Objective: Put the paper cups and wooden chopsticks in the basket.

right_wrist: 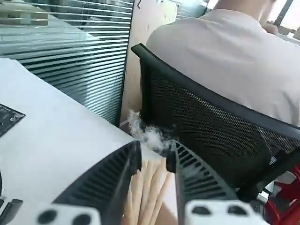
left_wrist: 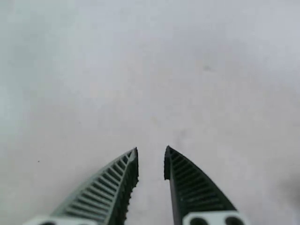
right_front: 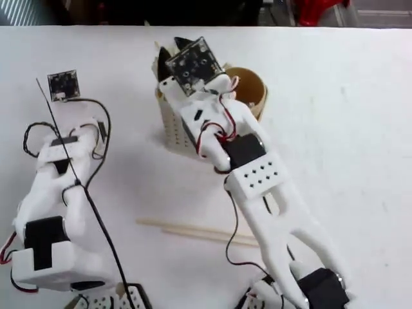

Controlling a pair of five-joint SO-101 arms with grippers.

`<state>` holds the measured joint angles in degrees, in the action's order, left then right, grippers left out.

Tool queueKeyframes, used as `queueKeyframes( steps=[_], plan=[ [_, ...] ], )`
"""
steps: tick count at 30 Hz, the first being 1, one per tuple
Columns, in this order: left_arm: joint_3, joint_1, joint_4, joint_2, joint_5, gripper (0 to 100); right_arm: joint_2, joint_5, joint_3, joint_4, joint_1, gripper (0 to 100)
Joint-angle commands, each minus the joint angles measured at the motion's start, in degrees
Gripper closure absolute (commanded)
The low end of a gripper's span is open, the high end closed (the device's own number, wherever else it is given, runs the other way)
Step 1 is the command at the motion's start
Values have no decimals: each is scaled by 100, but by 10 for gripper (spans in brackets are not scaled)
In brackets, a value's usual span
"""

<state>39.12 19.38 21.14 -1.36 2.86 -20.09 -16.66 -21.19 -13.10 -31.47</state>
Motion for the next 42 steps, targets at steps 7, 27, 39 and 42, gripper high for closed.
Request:
queueKeyframes(
  steps=[7,27,39,42],
  plan=[
    [-255,48,26,13,-79,894,-497,97,35,-2035,13,913],
    [-246,31,26,13,-79,894,-1279,-1415,-800,-5648,-400,847],
    [-273,22,26,4,-79,894,127,-1424,1855,-6536,400,826],
    [-273,22,26,4,-79,894,127,-1415,2215,-7029,171,826]
  ],
)
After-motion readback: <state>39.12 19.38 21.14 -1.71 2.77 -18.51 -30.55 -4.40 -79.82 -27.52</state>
